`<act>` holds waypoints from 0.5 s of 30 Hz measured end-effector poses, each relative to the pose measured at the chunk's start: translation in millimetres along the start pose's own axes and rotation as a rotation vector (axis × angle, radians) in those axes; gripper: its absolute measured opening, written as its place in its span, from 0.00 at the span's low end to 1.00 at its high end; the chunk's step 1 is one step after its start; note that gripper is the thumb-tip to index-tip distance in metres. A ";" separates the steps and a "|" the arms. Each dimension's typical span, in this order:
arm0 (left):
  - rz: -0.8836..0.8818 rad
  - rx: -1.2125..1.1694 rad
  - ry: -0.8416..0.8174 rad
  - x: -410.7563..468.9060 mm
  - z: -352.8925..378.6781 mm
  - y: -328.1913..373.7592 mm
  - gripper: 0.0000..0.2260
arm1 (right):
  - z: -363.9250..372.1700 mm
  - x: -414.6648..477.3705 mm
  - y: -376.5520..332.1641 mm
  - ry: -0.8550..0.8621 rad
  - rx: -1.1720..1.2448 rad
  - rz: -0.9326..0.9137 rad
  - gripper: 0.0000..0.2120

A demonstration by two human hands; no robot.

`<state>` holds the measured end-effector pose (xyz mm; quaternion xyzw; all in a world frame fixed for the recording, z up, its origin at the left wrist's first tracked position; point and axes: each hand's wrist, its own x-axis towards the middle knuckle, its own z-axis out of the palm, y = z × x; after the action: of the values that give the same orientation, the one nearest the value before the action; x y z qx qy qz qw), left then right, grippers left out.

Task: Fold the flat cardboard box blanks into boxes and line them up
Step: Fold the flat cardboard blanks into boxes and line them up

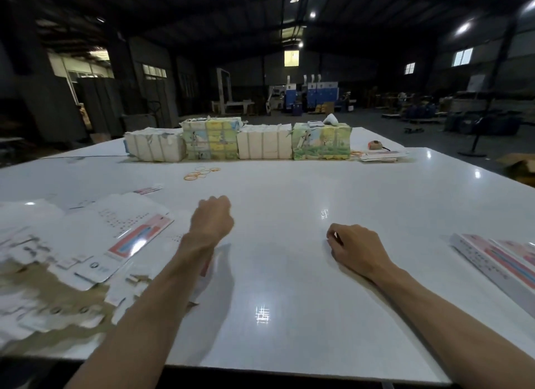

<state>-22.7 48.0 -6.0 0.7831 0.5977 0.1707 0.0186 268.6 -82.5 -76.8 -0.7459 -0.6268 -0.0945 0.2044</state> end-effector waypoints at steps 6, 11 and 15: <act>-0.388 0.403 -0.087 0.0 -29.9 -69.2 0.23 | 0.0 0.9 0.7 0.013 0.081 0.018 0.07; -0.404 0.434 -0.036 -1.5 -32.2 -82.7 0.22 | -0.4 0.4 2.8 0.000 0.125 0.034 0.07; -0.419 0.395 -0.024 -1.7 -39.1 -91.6 0.22 | -0.6 -0.5 4.0 -0.007 0.161 0.050 0.07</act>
<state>-119.6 65.6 9.0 0.6331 0.7678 0.0341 -0.0921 272.4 -83.8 -77.2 -0.7429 -0.6141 -0.0362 0.2638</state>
